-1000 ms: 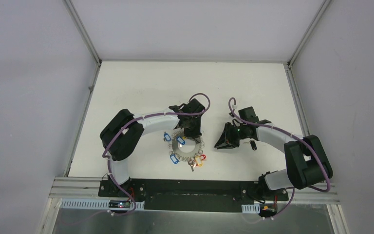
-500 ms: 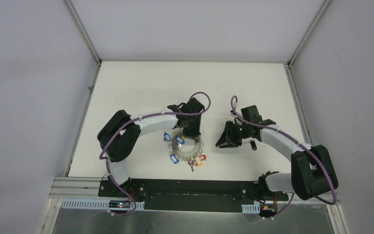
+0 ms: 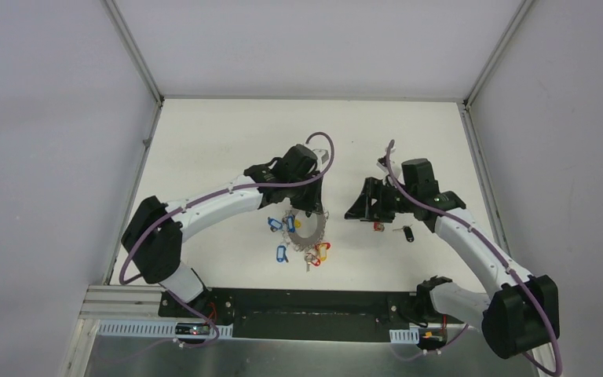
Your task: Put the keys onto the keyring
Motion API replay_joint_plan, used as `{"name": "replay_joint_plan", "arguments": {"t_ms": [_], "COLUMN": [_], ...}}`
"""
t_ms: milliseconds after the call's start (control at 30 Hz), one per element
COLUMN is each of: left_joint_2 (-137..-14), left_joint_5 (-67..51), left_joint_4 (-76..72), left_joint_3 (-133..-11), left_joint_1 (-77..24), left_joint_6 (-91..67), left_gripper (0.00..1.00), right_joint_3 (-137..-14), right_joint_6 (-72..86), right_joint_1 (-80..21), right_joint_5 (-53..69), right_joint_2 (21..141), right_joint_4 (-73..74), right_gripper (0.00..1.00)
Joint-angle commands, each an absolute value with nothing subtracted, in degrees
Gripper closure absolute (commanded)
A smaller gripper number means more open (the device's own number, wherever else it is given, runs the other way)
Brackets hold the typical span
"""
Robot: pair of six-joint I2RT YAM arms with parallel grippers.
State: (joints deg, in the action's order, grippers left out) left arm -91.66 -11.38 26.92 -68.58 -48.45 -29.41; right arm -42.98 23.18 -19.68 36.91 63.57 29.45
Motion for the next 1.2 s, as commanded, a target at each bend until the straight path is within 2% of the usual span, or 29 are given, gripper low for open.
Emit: {"name": "replay_joint_plan", "arguments": {"t_ms": [0, 333, 500, 633, 800, 1033, 1167], "left_joint_2": [-84.9, -78.3, -75.8, -74.0, -71.9, -69.3, -68.2], "left_joint_5": [-15.3, -25.4, -29.0, -31.6, -34.8, -37.2, -37.7], "left_joint_4": [21.9, 14.8, 11.0, 6.7, 0.9, 0.1, 0.1], "left_joint_3": [-66.5, -61.0, -57.9, -54.9, -51.5, -49.5, -49.0], "left_joint_1": [-49.1, -49.2, -49.2, -49.2, -49.2, -49.3, -49.3], "left_joint_6": [-24.4, -18.1, -13.5, -11.0, -8.5, -3.4, -2.3], "left_gripper": [1.0, 1.0, 1.0, 1.0, 1.0, 1.0, 1.0], "right_joint_3": [-45.9, -40.3, -35.7, -34.0, -33.1, -32.2, -32.4], "right_joint_6": [21.5, 18.2, 14.5, 11.0, 8.7, 1.4, -2.6], "right_joint_1": [-19.4, -19.4, -19.5, -19.6, -20.1, -22.7, -24.3], "right_joint_5": [39.8, 44.7, 50.2, 55.3, 60.5, 64.5, 64.1], "right_joint_2": [59.8, 48.9, 44.7, 44.5, 46.6, 48.8, 50.6], "right_joint_4": [26.2, 5.9, -5.0, -8.3, -10.7, -11.6, -10.1], "right_gripper": [0.29, 0.28, 0.15, 0.13, 0.23, 0.49, 0.52]}}
